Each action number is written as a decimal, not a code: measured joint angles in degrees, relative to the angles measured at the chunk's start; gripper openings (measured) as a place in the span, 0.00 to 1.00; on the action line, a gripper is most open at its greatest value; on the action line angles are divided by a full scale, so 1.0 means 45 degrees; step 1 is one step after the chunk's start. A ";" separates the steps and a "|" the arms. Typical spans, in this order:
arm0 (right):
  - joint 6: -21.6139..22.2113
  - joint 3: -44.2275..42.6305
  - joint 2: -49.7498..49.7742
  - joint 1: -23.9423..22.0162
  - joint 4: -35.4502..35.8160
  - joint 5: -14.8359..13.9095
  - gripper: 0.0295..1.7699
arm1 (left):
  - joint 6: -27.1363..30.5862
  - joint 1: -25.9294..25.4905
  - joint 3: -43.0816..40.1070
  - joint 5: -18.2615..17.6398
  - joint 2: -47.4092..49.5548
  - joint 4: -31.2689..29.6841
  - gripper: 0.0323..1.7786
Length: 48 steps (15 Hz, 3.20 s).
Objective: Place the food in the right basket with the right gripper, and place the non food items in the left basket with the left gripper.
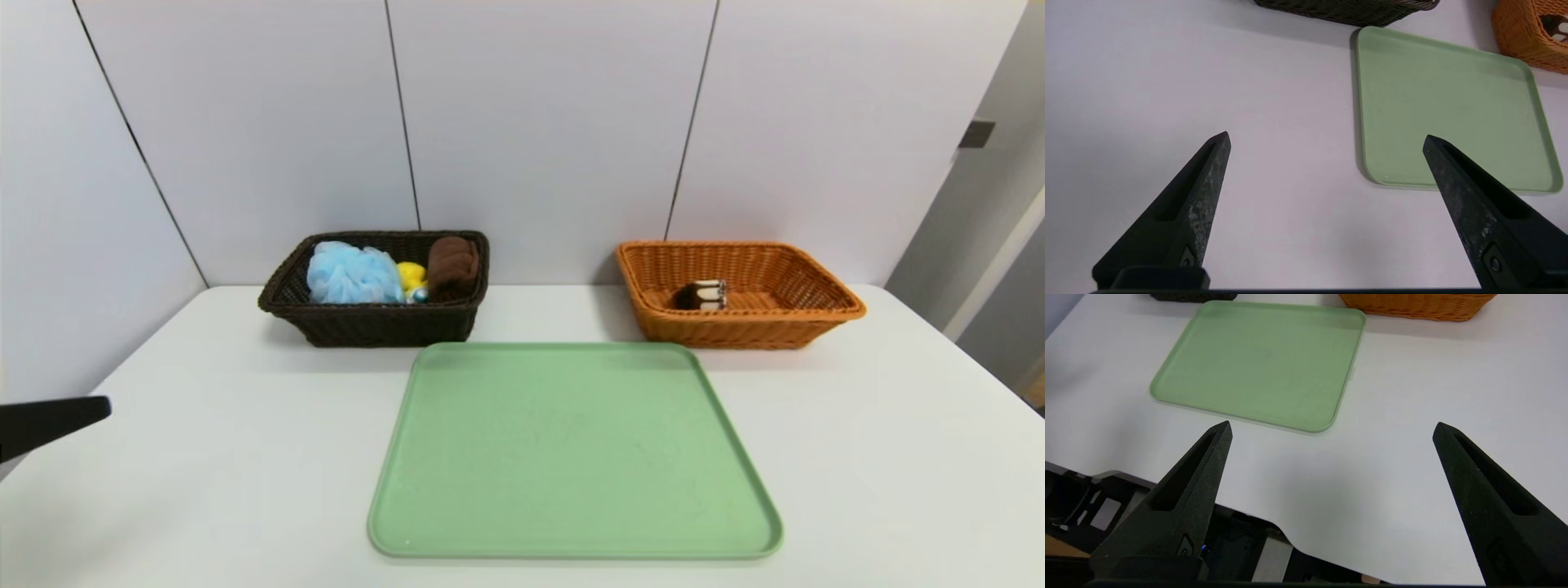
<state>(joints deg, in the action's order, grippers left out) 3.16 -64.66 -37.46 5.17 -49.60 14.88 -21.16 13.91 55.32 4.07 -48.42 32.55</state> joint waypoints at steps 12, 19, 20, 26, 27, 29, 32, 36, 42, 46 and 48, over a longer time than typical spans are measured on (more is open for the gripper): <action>-0.0531 0.1108 0.3719 -0.1392 -0.1674 0.0490 0.96 | 0.0417 -0.2230 -0.3449 -0.0038 0.5077 0.0520 0.95; -0.0685 0.1330 0.4730 -0.1956 -0.2389 0.1365 0.96 | 0.2850 -0.2744 -0.5074 -0.0062 0.7369 0.0531 0.95; -0.0702 0.1327 0.4754 -0.1969 -0.2392 0.1452 0.96 | 0.2972 -0.2823 -0.5234 -0.0176 0.7626 0.0531 0.95; -0.0718 0.1138 0.4809 -0.1969 -0.2568 0.1360 0.96 | 0.3002 -0.3007 -0.5751 -0.0482 0.8477 0.0520 0.95; -0.0731 0.1170 0.4817 -0.1801 -0.2568 0.1317 0.96 | 0.3002 -0.3012 -0.5822 -0.0482 0.8563 0.0526 0.95; -0.0761 0.1376 0.4890 -0.1382 -0.2579 0.1119 0.96 | 0.3002 -0.3007 -0.5925 -0.0477 0.8666 0.0482 0.95; -0.1013 0.2438 0.5575 -0.1108 -0.2397 0.1103 0.96 | 0.3012 -0.3012 -0.6242 -0.0398 0.8929 0.0379 0.95; -0.1092 0.5033 0.7347 -0.1149 -0.0222 0.0477 0.96 | 0.3462 -0.3012 -0.7650 -0.0116 0.9652 -0.0539 0.95; -0.1124 0.7471 0.8252 -0.1189 0.2915 -0.1753 0.96 | 0.5472 -0.3007 -1.0088 0.0374 1.0283 -0.4139 0.95; -0.1699 1.0075 0.8330 -0.1189 0.6174 -0.2752 0.96 | 0.5827 -0.2999 -1.0514 -0.0171 1.0676 -0.4429 0.95; -0.2202 1.1516 0.8330 -0.1189 0.8317 -0.3454 0.96 | 0.5946 -0.2999 -1.0888 -0.0447 1.0736 -0.5028 0.95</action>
<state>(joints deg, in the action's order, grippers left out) -6.75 -12.84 0.02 -0.18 -12.18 -0.66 5.60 0.41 6.33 2.06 -0.11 9.92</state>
